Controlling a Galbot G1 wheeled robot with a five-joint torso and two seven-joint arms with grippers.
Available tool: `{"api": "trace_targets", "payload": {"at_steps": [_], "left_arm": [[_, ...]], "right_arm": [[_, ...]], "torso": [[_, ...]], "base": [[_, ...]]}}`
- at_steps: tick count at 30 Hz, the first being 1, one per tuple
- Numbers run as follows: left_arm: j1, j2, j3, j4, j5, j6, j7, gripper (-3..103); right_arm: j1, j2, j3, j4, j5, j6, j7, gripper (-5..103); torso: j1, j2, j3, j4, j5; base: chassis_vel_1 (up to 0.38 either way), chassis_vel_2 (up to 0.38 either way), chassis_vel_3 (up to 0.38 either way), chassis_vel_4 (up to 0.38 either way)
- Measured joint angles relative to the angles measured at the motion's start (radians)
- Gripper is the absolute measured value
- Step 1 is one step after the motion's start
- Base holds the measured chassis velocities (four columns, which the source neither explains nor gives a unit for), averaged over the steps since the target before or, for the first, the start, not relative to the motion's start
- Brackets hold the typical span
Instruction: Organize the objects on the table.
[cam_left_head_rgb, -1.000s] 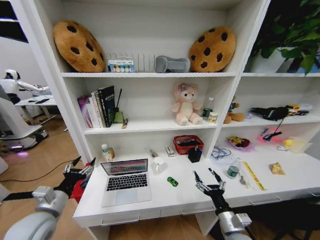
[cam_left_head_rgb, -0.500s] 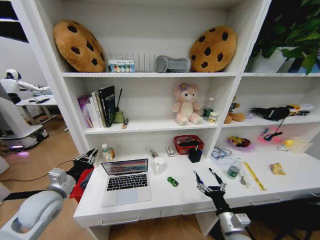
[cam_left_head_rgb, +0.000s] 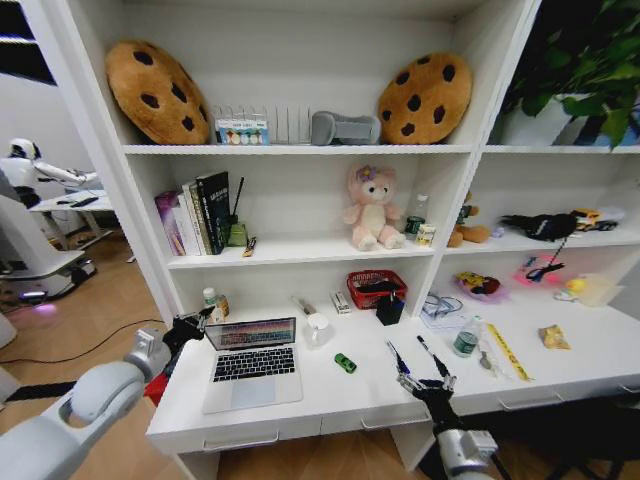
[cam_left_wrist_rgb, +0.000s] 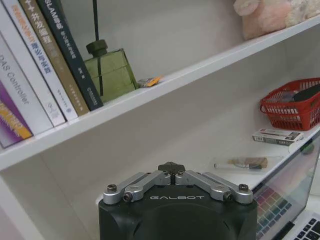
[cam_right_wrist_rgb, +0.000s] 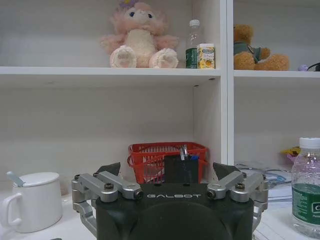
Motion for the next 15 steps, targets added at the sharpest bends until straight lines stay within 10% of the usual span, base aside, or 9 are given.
{"api": "trace_targets", "payload": {"at_steps": [15], "left_arm": [[-0.399, 0.052, 0.446, 0.026, -0.003, 0.029, 0.054, 0]], "right_arm": [[0.012, 0.002, 0.016, -0.043, 0.015, 0.013, 0.004, 100]], "torso": [[0.0, 0.0, 0.0, 0.0003, 0.0002]], "base": [[0.0, 0.0, 0.0, 0.0]]}}
